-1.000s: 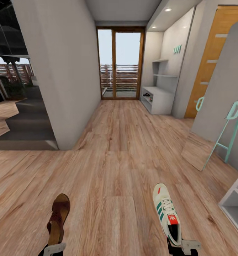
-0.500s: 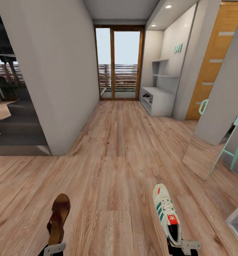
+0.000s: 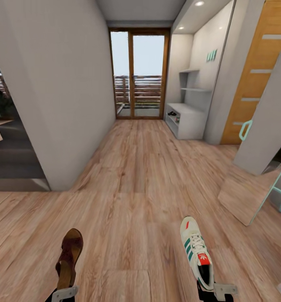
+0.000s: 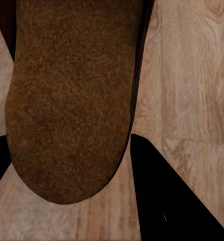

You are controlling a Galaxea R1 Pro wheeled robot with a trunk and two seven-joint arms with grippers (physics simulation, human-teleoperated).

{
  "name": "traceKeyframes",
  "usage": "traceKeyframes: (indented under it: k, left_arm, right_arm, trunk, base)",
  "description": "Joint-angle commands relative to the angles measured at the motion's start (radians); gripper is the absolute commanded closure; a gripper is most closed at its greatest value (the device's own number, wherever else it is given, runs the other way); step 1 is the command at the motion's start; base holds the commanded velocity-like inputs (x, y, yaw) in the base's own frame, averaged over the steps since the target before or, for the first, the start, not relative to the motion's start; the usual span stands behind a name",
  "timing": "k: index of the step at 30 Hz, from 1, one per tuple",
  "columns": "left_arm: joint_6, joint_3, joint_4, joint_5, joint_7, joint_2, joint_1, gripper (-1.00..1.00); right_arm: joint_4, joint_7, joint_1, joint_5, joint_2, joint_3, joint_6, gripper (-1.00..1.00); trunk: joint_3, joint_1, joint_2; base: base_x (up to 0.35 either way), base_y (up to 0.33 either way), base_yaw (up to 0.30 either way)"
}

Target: Pick up the two gym shoes and the two sandals from the corridor floor and place them onto the hallstand (shoe rack) in the corridor, making sure they are on the rack and not on the floor. Arrange them so the two gym shoes are next to each other and the two sandals are next to each other.

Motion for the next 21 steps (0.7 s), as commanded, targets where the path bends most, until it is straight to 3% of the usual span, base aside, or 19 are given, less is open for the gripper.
traceKeyframes:
  k: [1,21]
  left_arm:
    - [-0.003,0.009,0.000,-0.008,-0.009,-0.001,-0.001,1.00]
    - [-0.003,0.009,0.001,-0.008,-0.009,-0.001,-0.001,1.00]
  right_arm:
    - [0.001,-0.005,-0.001,0.004,0.000,0.000,-0.003,1.00]
    - [0.001,-0.005,-0.001,0.005,0.000,0.000,-0.002,1.00]
  trunk:
    - [-0.001,0.000,0.000]
    - [-0.001,0.000,0.000]
  base:
    - [0.338,-0.118,0.000]
    - [0.338,-0.118,0.000]
